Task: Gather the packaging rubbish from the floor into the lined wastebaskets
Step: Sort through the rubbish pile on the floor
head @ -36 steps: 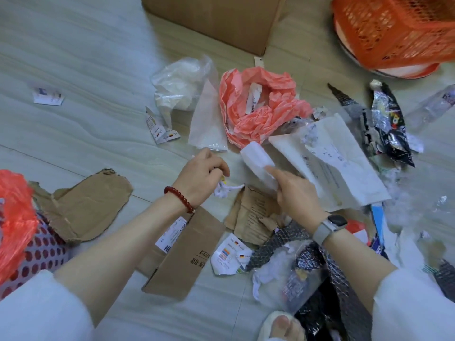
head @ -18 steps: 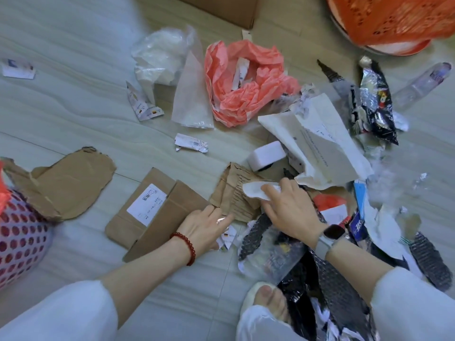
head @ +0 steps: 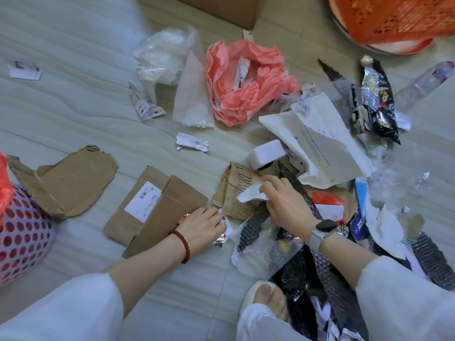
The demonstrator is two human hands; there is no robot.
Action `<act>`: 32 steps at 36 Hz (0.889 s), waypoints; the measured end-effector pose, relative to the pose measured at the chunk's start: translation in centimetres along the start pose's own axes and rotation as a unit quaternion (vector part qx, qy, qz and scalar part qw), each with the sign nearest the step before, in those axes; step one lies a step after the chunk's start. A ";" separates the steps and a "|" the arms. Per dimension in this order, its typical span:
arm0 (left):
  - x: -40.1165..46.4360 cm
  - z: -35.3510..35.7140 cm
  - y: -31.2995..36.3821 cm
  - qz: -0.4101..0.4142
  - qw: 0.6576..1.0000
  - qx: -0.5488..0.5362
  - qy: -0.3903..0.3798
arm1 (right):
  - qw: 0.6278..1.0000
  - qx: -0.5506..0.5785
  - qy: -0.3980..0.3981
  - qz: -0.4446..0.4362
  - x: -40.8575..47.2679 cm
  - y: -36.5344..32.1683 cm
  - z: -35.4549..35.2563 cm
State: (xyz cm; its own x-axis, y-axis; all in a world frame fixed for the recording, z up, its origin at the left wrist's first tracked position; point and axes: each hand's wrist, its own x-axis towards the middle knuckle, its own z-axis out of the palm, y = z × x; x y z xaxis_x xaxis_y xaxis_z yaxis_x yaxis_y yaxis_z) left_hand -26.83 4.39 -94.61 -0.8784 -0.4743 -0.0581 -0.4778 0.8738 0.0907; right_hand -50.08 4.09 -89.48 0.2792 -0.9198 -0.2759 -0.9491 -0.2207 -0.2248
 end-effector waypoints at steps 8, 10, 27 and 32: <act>-1.0 -0.9 -0.3 0.028 0.994 -0.059 -0.088 | 0.998 -0.019 0.059 -0.028 0.9 0.5 -4.1; -0.7 -0.8 -0.2 0.013 0.993 -0.065 -0.096 | 0.998 -0.040 0.054 -0.015 2.0 0.7 -5.0; 1.6 -1.9 1.5 -0.201 0.953 -0.185 -0.134 | 0.992 -0.111 0.029 0.048 8.0 1.5 -3.6; 2.3 -2.1 -0.2 -0.202 0.963 -0.179 -0.002 | 0.987 -0.150 0.043 0.031 8.6 1.6 -4.5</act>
State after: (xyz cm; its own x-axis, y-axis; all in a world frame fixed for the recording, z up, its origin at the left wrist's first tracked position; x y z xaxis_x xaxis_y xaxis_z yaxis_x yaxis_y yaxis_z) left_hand -28.76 2.87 -92.63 -0.6198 -0.7675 -0.1635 -0.7538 0.5243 0.3961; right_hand -49.84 -5.60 -87.95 0.2177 -0.9559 -0.1970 -0.9682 -0.2370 0.0800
